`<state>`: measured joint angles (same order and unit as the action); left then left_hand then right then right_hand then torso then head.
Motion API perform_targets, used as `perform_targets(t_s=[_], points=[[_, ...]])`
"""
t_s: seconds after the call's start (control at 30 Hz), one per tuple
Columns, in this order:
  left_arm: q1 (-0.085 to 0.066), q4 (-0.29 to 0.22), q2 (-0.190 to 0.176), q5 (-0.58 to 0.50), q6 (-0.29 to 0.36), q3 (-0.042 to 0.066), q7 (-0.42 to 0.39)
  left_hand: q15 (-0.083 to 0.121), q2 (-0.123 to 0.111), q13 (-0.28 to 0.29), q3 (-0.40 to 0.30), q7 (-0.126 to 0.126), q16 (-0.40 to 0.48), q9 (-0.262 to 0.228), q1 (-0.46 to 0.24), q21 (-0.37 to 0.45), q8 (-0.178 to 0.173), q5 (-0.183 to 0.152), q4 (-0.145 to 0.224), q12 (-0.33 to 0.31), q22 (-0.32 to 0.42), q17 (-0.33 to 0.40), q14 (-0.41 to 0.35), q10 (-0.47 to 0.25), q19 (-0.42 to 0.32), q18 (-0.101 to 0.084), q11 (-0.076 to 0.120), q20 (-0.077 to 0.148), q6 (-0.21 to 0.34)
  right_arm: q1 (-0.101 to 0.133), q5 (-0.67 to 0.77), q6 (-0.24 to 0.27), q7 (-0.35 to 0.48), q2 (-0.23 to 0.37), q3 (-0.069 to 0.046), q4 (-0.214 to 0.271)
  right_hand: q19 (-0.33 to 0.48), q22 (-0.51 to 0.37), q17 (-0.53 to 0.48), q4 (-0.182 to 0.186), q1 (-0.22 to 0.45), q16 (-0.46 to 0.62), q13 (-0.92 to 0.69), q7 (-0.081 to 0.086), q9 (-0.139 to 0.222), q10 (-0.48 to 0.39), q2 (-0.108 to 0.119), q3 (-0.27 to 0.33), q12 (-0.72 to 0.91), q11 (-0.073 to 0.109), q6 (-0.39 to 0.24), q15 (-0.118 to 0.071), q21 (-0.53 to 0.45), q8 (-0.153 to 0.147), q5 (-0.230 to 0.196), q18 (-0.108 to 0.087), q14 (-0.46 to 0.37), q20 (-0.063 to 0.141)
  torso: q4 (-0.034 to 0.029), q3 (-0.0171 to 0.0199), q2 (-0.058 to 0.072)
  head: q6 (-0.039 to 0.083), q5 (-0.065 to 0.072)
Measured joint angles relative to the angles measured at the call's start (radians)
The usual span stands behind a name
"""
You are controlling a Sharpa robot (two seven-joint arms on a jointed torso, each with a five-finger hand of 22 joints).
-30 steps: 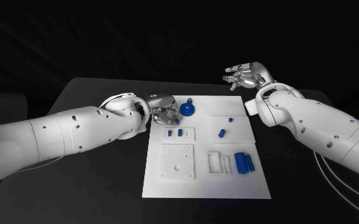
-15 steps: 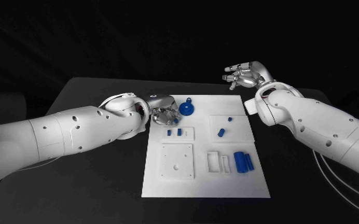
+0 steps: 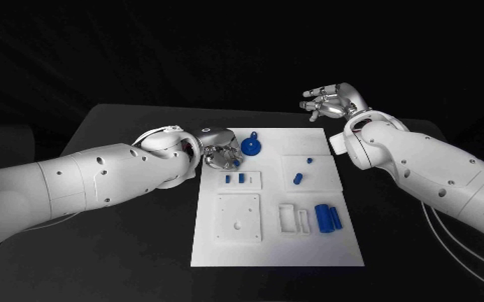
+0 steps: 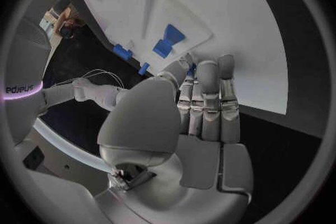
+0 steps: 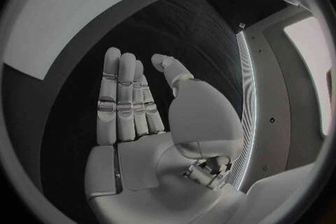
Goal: Assemble the parts on the task board
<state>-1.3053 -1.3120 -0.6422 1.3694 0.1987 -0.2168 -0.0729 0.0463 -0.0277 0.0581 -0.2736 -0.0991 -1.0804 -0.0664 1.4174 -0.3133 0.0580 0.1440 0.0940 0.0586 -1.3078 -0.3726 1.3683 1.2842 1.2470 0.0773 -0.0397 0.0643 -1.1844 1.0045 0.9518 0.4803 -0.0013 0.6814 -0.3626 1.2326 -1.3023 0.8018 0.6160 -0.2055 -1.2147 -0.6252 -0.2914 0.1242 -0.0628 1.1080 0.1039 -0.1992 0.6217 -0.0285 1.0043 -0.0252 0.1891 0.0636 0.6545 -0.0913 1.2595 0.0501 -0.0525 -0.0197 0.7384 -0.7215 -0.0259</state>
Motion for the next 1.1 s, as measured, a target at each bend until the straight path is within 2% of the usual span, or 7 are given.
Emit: perform_targets(t_s=[0.37, 0.47, 0.7, 0.77, 0.8, 1.0, 1.1], points=[[0.002, 0.001, 0.0, 0.0, 0.002, -0.002, 0.002, -0.004, -0.008, 0.0, -0.006, -0.002, 0.0, 0.002, 0.008, 0.0, 0.006, 0.0, 0.0, 0.0, 0.0, 0.001, -0.004, -0.01, -0.003, 0.0, -0.01, -0.004, 0.061, 0.0, 0.0, -0.006, -0.001, 0.0, 0.0, -0.001, 0.004, 0.0, 0.0, -0.002, 0.0, 0.0, 0.0, 0.0, 0.0, 0.0, 0.0, 0.002, 0.0, 0.0, 0.0, 0.0, 0.0, 0.0, 0.0, 0.0, 0.0, -0.004, 0.0007, 0.0004, 0.0, 0.001, -0.002], [0.002, 0.002, 0.0, 0.0, 0.002, -0.002, 0.004, -0.004, -0.008, -0.001, -0.012, -0.002, 0.0, 0.003, 0.008, 0.0, 0.006, 0.0, -0.001, 0.0, 0.0, 0.001, -0.004, -0.02, -0.003, 0.0, -0.009, -0.004, 0.078, -0.001, 0.0, -0.011, -0.003, 0.0, 0.0, -0.001, 0.007, -0.003, -0.002, -0.004, 0.003, 0.0, 0.001, 0.005, 0.0, -0.007, -0.003, 0.004, 0.0, -0.007, -0.005, 0.006, 0.0, 0.0, 0.0, 0.0, -0.006, -0.007, 0.0007, 0.0005, 0.0, 0.001, -0.002], [0.003, 0.003, -0.001, 0.0, 0.002, -0.002, 0.009, -0.015, -0.037, 0.003, -0.025, 0.007, 0.0, 0.004, 0.008, 0.0, 0.006, 0.0, 0.005, 0.0, 0.0, 0.001, -0.026, -0.056, -0.011, 0.0, -0.02, -0.011, 0.133, -0.001, 0.001, -0.019, -0.006, 0.003, 0.0, -0.001, 0.007, -0.012, -0.002, -0.001, 0.003, 0.004, 0.002, 0.012, 0.0, -0.011, -0.003, 0.018, -0.004, -0.011, -0.026, 0.005, -0.004, 0.0, 0.0, 0.0, -0.013, -0.007, 0.0007, 0.0006, 0.0, 0.001, -0.001], [0.003, 0.003, -0.001, 0.0, 0.002, -0.002, 0.009, -0.02, -0.042, 0.004, -0.03, 0.008, 0.0, 0.004, 0.008, 0.0, 0.006, 0.0, 0.005, 0.002, 0.0, 0.001, -0.031, -0.07, -0.013, 0.002, -0.023, -0.013, 0.135, -0.001, 0.001, -0.02, -0.007, 0.004, 0.0, -0.001, 0.007, -0.012, -0.002, -0.001, 0.003, 0.004, 0.002, 0.012, 0.0, -0.011, -0.003, 0.018, -0.004, -0.011, -0.027, 0.005, -0.004, 0.0, 0.0, 0.0, -0.013, -0.007, 0.0008, 0.0005, 0.0, 0.002, 0.0], [0.003, 0.004, -0.002, 0.0, 0.003, -0.002, 0.009, -0.022, -0.047, 0.004, -0.032, 0.005, -0.002, 0.004, 0.007, 0.0, 0.006, 0.0, 0.006, 0.005, 0.0, 0.001, -0.033, -0.09, -0.014, 0.015, -0.03, -0.014, 0.138, -0.001, 0.001, -0.02, -0.007, 0.005, 0.0, -0.001, 0.007, -0.012, -0.002, -0.001, 0.003, 0.004, 0.002, 0.012, 0.0, -0.011, -0.003, 0.018, -0.004, -0.011, -0.027, 0.005, -0.004, 0.0, 0.0, 0.0, -0.013, -0.007, 0.0008, 0.0005, 0.0, 0.002, 0.0], [0.002, 0.007, -0.005, -0.001, 0.005, -0.001, 0.009, -0.029, -0.064, 0.0, -0.043, 0.005, -0.007, 0.004, 0.016, -0.011, 0.006, -0.009, 0.01, 0.005, 0.0, 0.003, -0.039, -0.108, -0.021, 0.016, -0.042, -0.021, 0.145, -0.002, 0.001, -0.022, -0.009, 0.012, 0.0, 0.002, 0.009, -0.014, -0.003, 0.0, 0.003, 0.004, 0.003, 0.011, 0.0, -0.017, -0.003, 0.023, -0.004, -0.009, -0.029, 0.007, -0.009, 0.0, 0.0, 0.0, -0.015, -0.009, 0.001, 0.0008, 0.0, 0.003, 0.001], [0.002, 0.008, -0.008, -0.001, 0.005, 0.0, 0.01, -0.032, -0.068, 0.0, -0.047, 0.005, -0.012, 0.004, 0.02, -0.017, 0.006, -0.01, 0.013, 0.005, 0.0, 0.004, -0.043, -0.12, -0.023, 0.019, -0.044, -0.023, 0.145, -0.003, 0.002, -0.025, -0.01, 0.019, 0.0, 0.004, 0.013, -0.019, -0.005, -0.001, 0.003, 0.004, 0.025, 0.013, 0.0, -0.023, -0.003, 0.024, -0.032, -0.016, -0.034, 0.013, -0.013, 0.0, 0.0, 0.0, -0.02, -0.013, 0.0012, 0.0011, 0.0, 0.005, 0.002]])
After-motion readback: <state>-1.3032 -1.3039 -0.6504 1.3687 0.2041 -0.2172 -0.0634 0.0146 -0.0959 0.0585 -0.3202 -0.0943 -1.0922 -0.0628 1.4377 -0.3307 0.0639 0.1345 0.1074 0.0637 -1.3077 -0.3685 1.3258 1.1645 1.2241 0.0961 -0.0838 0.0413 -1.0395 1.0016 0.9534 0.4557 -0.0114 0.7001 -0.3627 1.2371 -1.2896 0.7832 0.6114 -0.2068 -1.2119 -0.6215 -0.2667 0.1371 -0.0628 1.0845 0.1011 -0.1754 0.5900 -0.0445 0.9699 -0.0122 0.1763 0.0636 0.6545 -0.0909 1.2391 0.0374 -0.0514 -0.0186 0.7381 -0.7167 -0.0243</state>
